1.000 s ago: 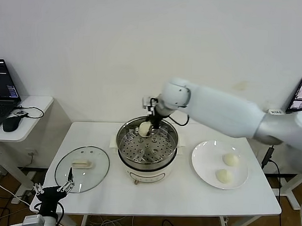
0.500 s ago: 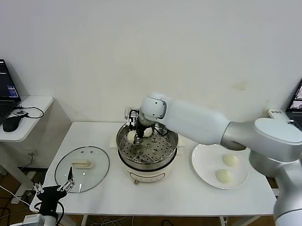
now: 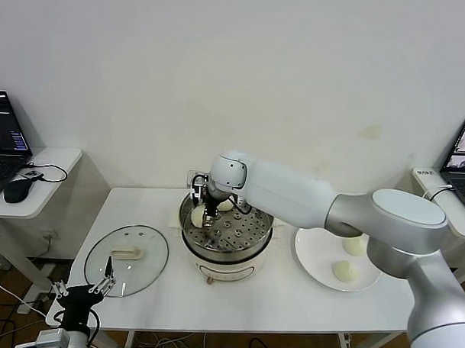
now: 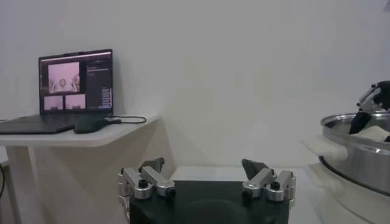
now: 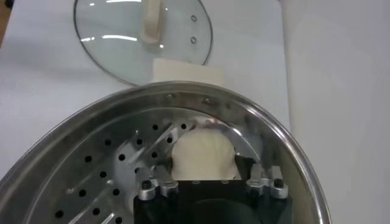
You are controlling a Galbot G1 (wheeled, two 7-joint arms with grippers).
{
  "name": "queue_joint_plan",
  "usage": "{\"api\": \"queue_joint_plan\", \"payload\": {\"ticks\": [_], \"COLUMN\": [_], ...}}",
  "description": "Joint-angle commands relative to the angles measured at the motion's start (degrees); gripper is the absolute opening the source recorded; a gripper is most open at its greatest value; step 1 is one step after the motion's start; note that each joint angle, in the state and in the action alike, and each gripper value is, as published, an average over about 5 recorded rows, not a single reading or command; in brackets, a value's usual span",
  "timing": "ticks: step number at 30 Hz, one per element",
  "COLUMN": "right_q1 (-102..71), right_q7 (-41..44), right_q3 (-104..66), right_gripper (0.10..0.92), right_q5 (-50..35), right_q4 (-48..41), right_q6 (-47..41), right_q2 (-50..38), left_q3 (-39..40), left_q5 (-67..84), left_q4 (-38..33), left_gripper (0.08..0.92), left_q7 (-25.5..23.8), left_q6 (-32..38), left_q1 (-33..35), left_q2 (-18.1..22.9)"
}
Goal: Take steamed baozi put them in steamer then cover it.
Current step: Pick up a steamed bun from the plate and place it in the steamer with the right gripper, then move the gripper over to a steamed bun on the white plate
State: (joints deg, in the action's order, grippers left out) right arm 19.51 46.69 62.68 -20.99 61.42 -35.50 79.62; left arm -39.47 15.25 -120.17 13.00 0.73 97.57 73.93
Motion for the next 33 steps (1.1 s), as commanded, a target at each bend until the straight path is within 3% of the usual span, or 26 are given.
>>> {"api": "queue_joint_plan", "payload": {"ticks": [1, 10, 19, 25, 33], "right_q1": [4.3, 14.4, 12.9, 3.9, -15.9], "right_q7": [6.1, 14.7, 19.1, 20.3, 20.6], "right_q3": [0.3, 2.7, 1.7, -1.6, -16.8], "right_gripper": [0.82, 0.823, 0.823, 0.823, 0.823], "right_q5": [0.6, 4.0, 13.0, 21.2, 29.9], "right_q4": [6.7, 20.4, 30.5, 32.0, 26.9], "right_q6": [2.9, 9.6, 14.7, 19.1, 23.4], "right_q2": [-5.8, -23.8, -44.8, -54.9, -57.4], "left_q3": [0.0, 0.5, 1.7, 1.8, 1.5], "left_q5": [-0.1, -0.2, -0.8, -0.8, -1.0], "left_q4": [-0.5, -1.9, -2.5, -1.6, -1.0], "left_gripper": [0.823, 0.823, 0.823, 0.823, 0.823], "left_q7": [0.0, -0.1, -0.2, -0.2, -0.2], "left_q6": [0.0, -0.3, -0.6, -0.6, -0.5], "left_q1": [0.2, 0.8, 0.8, 0.6, 0.9], "left_q2": [0.1, 0.1, -0.2, -0.6, -0.8]}}
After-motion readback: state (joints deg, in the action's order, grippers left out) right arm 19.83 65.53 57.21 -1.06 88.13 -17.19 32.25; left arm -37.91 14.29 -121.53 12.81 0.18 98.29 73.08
